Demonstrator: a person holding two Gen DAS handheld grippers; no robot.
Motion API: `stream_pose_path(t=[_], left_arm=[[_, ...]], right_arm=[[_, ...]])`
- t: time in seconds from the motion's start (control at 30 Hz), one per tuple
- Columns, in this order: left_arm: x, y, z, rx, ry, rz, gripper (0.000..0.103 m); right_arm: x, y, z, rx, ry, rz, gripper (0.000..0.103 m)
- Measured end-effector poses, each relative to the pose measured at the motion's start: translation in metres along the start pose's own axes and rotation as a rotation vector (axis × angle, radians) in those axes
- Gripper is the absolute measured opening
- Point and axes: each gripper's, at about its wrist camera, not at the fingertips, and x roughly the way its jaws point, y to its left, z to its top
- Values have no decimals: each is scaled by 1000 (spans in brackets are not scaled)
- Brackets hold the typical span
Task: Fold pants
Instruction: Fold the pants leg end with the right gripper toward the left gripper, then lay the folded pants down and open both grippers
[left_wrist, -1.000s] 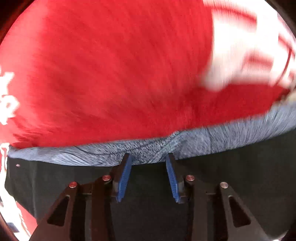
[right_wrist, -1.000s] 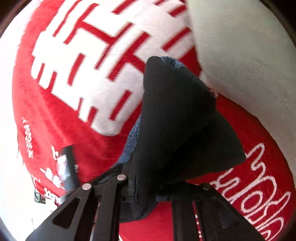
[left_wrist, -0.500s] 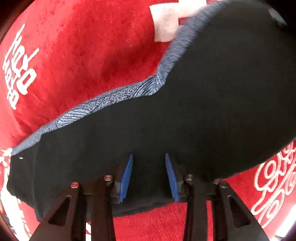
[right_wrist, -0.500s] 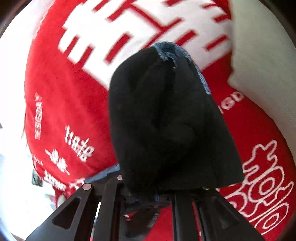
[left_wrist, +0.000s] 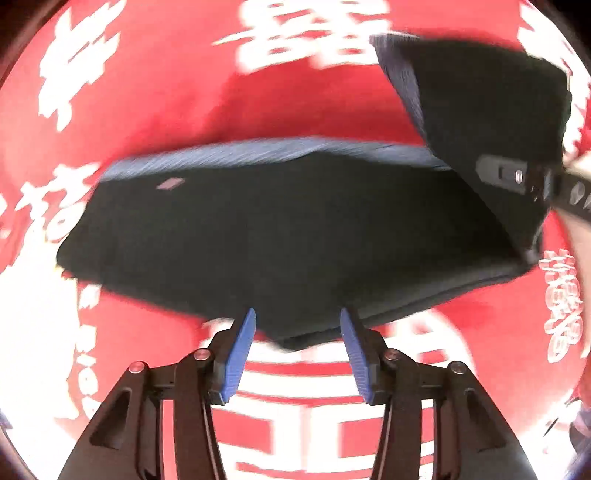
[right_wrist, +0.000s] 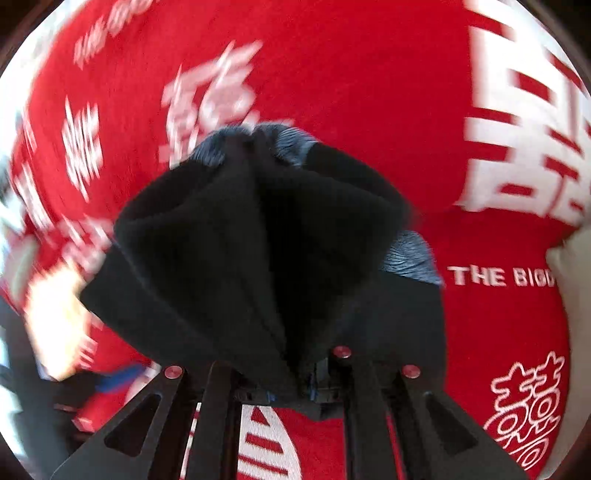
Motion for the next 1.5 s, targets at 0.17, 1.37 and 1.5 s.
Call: stream_pose_path(t=[0.17,1.37,1.5], left_arm=[[-3,74,-29,-82,39,36,50],[17,-14,16,80,123,-260,13],[-1,-14,18,70,102,-221,13]], right_arm=[[78,81,-21,-157,110,-212,26],[-33,-54,-58,236,145,95,45],[-29,-68,-40,234,139,79,45]])
